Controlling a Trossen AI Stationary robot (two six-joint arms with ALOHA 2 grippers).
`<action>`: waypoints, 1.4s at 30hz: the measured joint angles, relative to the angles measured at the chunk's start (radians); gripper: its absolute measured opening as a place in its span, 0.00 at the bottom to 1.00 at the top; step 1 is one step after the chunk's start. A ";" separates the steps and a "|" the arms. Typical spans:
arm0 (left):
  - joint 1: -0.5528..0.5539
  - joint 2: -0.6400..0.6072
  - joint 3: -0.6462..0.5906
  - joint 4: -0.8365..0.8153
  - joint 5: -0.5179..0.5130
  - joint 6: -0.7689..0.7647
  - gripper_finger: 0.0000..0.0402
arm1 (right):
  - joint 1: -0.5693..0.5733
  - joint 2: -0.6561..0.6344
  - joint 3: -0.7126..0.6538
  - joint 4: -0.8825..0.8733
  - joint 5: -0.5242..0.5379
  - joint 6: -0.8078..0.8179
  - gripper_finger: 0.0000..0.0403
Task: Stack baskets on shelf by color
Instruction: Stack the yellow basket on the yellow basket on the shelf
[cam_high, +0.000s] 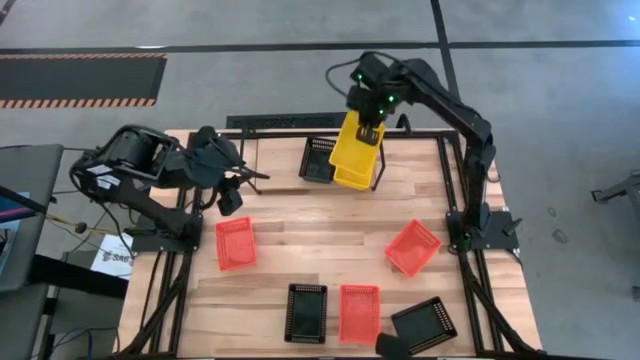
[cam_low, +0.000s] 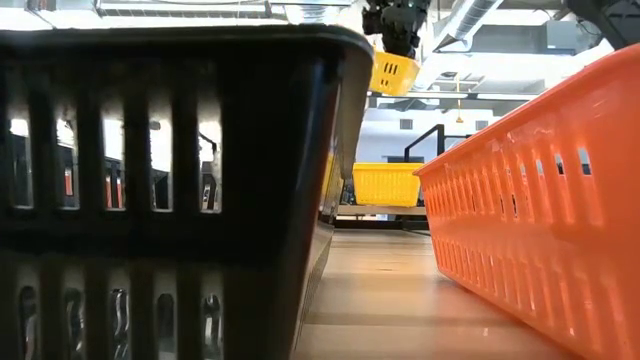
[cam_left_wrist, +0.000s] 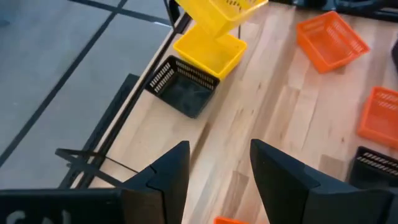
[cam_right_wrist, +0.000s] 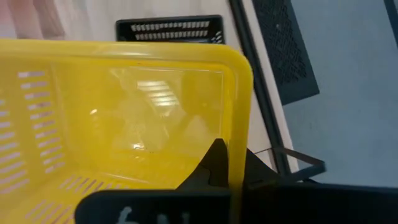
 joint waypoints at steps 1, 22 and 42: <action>-0.001 0.000 0.000 0.001 -0.002 0.000 0.39 | -0.011 0.001 0.000 -0.001 -0.001 -0.009 0.00; -0.001 0.015 0.000 0.000 -0.037 -0.051 0.39 | -0.050 0.243 0.000 -0.064 0.016 -0.138 0.00; -0.001 0.015 0.000 -0.001 -0.039 -0.051 0.39 | -0.090 0.243 0.000 -0.058 0.030 -0.112 0.00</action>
